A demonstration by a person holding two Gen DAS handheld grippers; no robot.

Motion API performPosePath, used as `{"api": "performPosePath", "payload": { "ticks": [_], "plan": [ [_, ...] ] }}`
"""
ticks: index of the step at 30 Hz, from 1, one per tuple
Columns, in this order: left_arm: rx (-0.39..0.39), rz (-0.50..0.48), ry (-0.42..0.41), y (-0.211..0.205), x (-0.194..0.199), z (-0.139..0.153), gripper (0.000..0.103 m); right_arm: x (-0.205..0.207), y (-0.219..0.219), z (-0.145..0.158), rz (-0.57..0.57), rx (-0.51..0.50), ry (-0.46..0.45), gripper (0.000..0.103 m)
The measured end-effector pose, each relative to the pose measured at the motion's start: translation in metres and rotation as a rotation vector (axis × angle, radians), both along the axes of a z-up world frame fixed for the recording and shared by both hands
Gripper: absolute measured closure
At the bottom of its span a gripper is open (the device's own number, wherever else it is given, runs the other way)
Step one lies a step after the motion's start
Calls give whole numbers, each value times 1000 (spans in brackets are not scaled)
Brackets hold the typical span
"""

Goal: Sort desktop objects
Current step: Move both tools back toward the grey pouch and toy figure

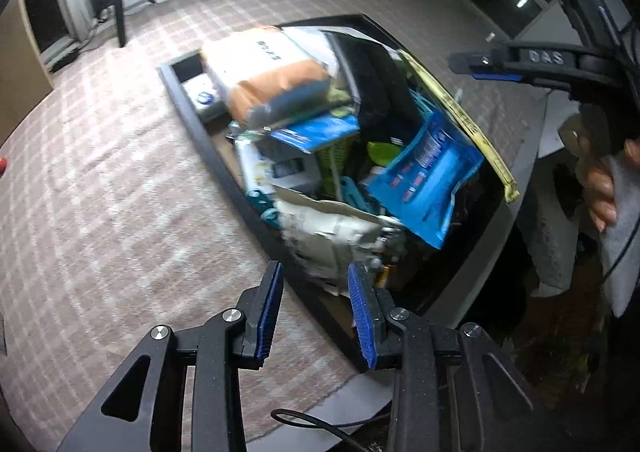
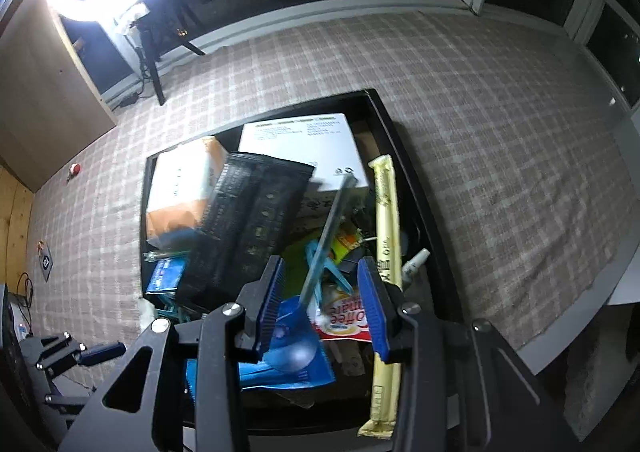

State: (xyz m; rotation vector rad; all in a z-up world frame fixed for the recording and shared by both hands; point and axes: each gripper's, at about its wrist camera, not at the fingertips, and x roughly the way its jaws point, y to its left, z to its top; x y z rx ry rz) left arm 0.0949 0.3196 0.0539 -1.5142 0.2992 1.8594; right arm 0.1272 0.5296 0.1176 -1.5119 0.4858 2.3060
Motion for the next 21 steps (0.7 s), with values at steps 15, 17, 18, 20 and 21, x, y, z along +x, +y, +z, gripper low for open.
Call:
{"api": "performPosePath", "payload": {
  "ticks": [15, 17, 18, 20, 21],
  "plan": [
    [-50, 290, 73, -123, -56, 11, 69, -77, -103, 17, 246, -2, 50, 66],
    [-55, 347, 69, -151, -62, 8, 68, -93, -123, 16, 291, -3, 50, 66],
    [-58, 379, 69, -166, -66, 5, 67, -100, -131, 16, 310, -3, 50, 66],
    [-68, 442, 71, -193, -72, 3, 65, -115, -151, 15, 355, -4, 52, 65],
    [-72, 478, 71, -206, -75, 0, 65, -124, -164, 15, 382, -4, 53, 66]
  ]
}}
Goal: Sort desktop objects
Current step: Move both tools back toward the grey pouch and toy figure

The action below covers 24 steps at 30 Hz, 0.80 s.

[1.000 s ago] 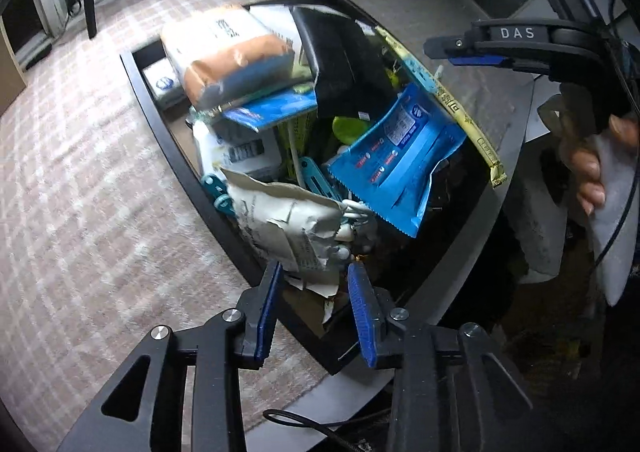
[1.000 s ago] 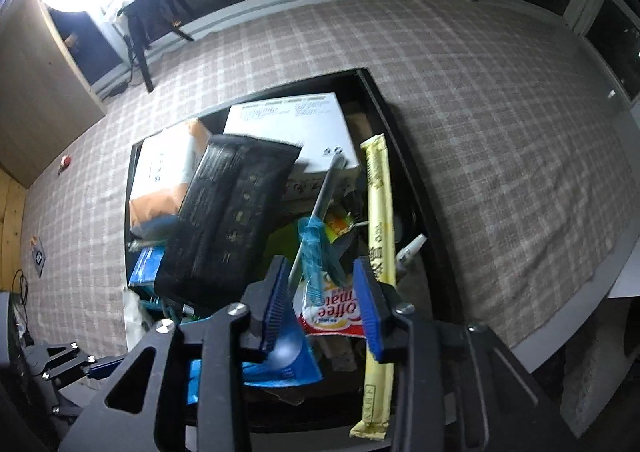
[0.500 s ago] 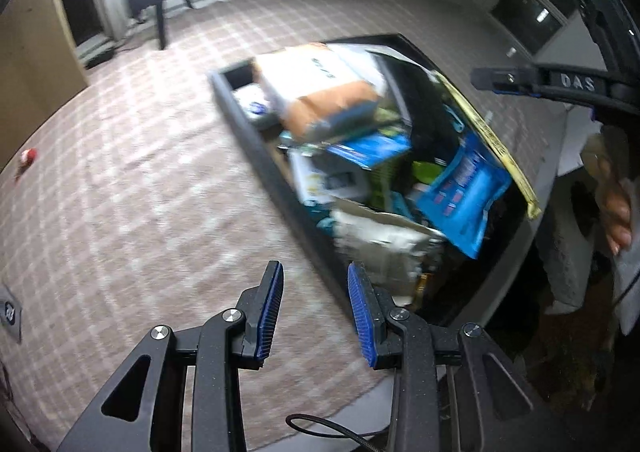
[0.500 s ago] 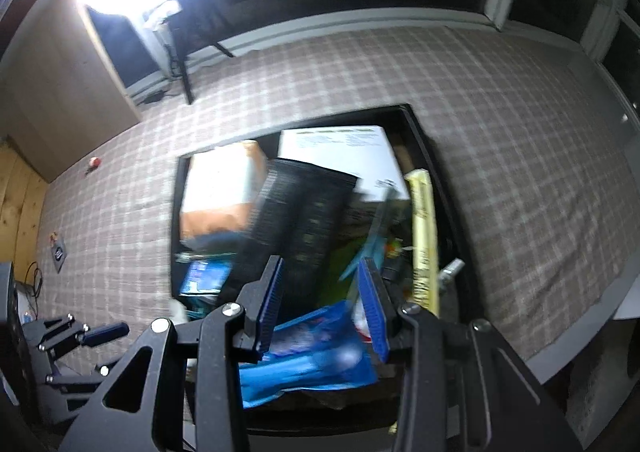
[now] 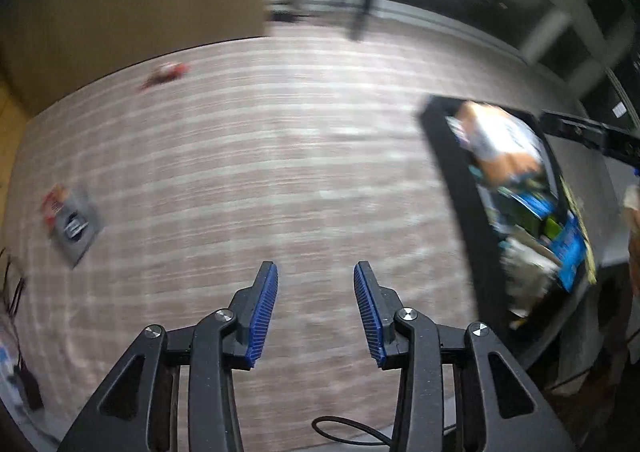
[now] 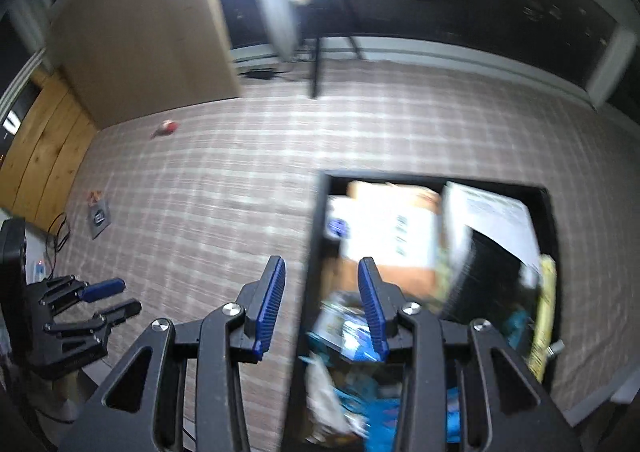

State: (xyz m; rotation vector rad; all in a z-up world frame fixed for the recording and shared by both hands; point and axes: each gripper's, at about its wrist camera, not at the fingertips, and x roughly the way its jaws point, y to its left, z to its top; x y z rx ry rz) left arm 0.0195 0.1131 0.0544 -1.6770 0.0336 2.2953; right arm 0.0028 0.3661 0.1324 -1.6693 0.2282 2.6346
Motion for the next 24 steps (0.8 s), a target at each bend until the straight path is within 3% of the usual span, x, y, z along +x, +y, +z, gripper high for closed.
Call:
{"api": "performPosePath", "payload": {
  "ticks": [8, 13, 17, 20, 24],
  "plan": [
    [25, 285, -24, -117, -19, -13, 63, -71, -83, -4, 171, 24, 1, 65],
    [25, 444, -35, -177, -27, -24, 58, -116, -133, -11, 285, 41, 0, 58],
    [57, 548, -64, -215, -36, -36, 53, -158, -172, -25, 361, 58, -23, 58],
    [77, 622, -85, -234, -46, -50, 43, -183, -196, -36, 410, 87, -42, 57],
    [132, 698, -136, -247, -63, -72, 42, -219, -227, -54, 488, 129, -70, 48]
  ]
}}
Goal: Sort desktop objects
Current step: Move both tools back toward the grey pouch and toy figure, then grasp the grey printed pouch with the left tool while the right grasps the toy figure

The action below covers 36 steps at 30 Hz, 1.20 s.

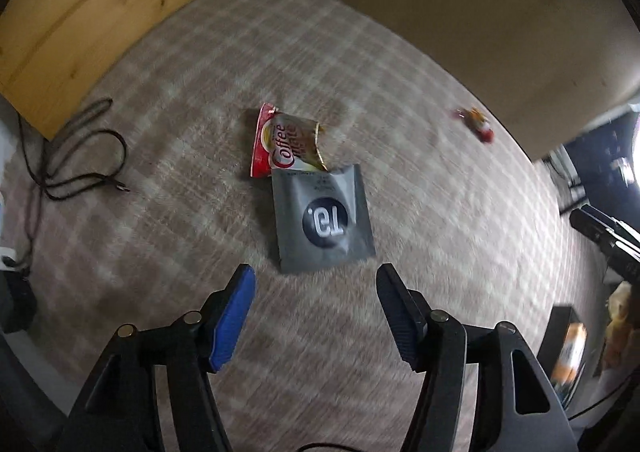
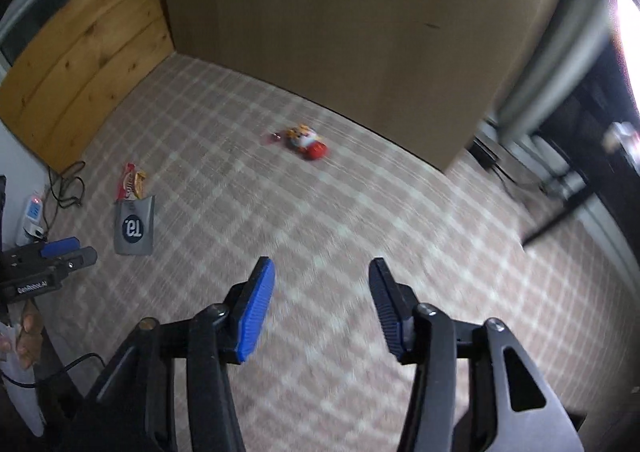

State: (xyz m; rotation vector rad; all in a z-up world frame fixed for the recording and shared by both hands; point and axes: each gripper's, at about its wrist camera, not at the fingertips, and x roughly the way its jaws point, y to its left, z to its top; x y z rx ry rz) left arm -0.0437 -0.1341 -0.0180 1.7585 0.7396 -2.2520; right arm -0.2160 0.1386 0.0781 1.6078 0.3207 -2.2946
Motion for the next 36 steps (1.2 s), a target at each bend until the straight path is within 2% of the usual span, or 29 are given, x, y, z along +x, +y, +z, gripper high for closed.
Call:
{"api": "performPosePath", "payload": {
  "ticks": [4, 14, 18, 21, 26, 33, 36],
  "plan": [
    [28, 47, -32, 1, -20, -18, 42, -32, -20, -21, 40, 18, -26, 43],
    [-68, 53, -92, 18, -49, -38, 42, -94, -41, -68, 89, 24, -81, 43],
    [-152, 33, -122, 25, -55, -42, 37, -105, -42, -74, 104, 23, -79, 43],
    [-183, 60, -135, 23, -50, -42, 33, -111, -41, -76, 110, 22, -71, 43],
    [-198, 59, -161, 27, -50, -51, 27, -120, -42, -82, 128, 18, -80, 40],
    [-213, 26, -160, 43, -56, -53, 27, -131, -51, -90, 154, 38, -79, 40],
    [-220, 17, -155, 48, -55, -53, 27, -138, -52, -96, 146, 21, -111, 40]
  ]
}}
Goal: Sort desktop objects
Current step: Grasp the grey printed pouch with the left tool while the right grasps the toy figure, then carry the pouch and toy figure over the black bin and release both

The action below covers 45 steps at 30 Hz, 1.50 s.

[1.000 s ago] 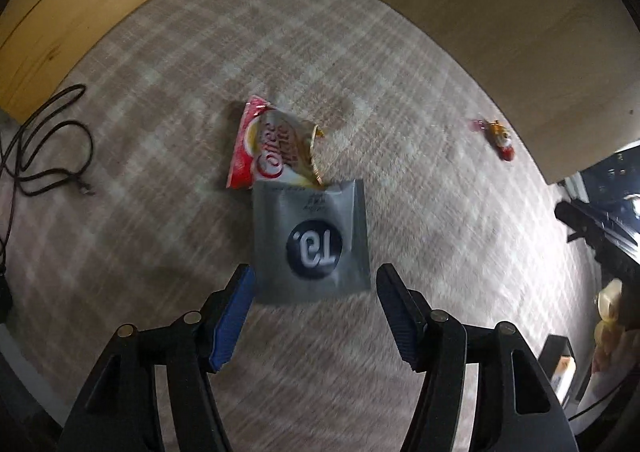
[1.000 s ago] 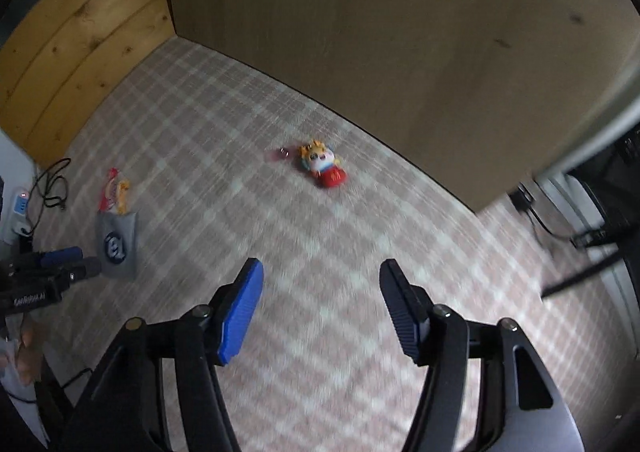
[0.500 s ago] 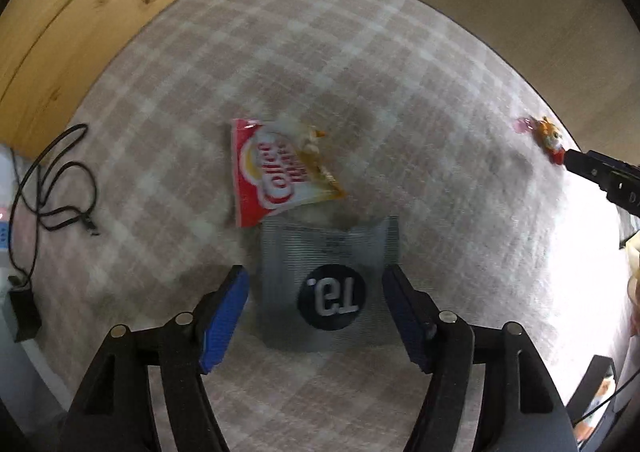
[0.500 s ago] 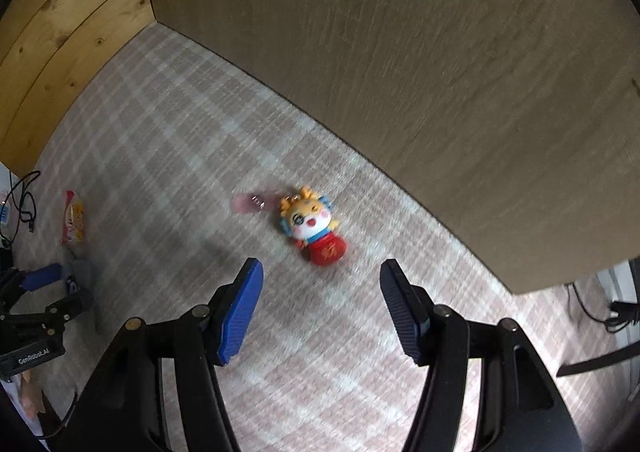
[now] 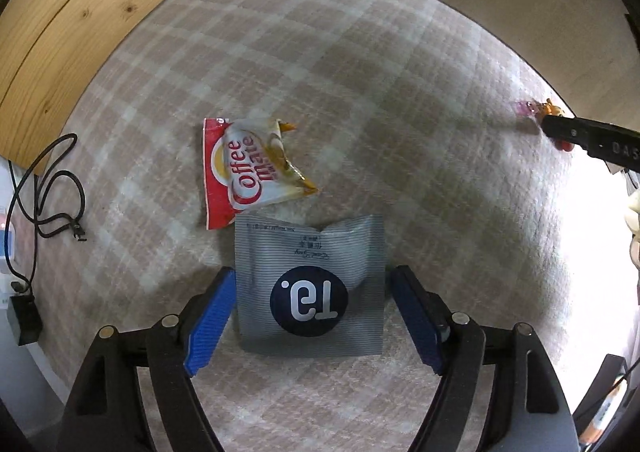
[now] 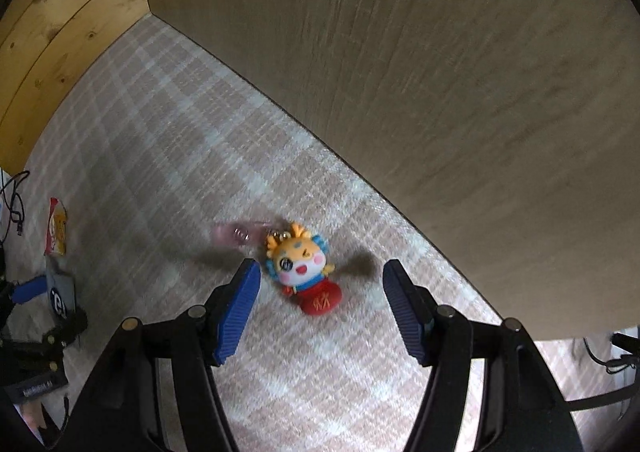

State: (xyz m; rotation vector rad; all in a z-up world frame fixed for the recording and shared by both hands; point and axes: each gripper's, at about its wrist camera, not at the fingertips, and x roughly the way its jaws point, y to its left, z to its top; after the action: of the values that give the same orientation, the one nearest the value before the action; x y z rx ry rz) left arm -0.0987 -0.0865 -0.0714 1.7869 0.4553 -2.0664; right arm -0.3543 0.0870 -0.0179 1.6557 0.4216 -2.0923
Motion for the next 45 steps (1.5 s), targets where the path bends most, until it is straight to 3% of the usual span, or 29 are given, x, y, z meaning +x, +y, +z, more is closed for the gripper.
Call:
{"api": "performPosePath", "payload": {
  "ticks": [5, 7, 10, 12, 19, 21, 35, 45],
  "plan": [
    [-6, -14, 8, 4, 4, 1, 30, 3, 0, 1, -2, -7, -9, 42],
    [-16, -19, 19, 7, 6, 1, 33, 6, 1, 3, -6, -1, 1, 60],
    [-20, -25, 33, 10, 11, 2, 37, 10, 3, 6, -23, -8, -18, 75],
    [-17, -44, 37, 15, 14, 4, 48, 16, 7, 8, -39, -34, -41, 76],
    [33, -93, 55, 28, 35, 7, 70, 66, 2, 13, -15, -49, -49, 76],
    [45, -90, 47, 27, 44, 8, 92, 79, 4, 14, -21, -77, -70, 76],
    [221, -94, 97, 25, 129, 2, 97, 184, 31, 23, -109, -140, -107, 77],
    [191, -190, 177, 50, 157, 47, 97, 224, 63, 71, -192, -217, -36, 78]
  ]
}}
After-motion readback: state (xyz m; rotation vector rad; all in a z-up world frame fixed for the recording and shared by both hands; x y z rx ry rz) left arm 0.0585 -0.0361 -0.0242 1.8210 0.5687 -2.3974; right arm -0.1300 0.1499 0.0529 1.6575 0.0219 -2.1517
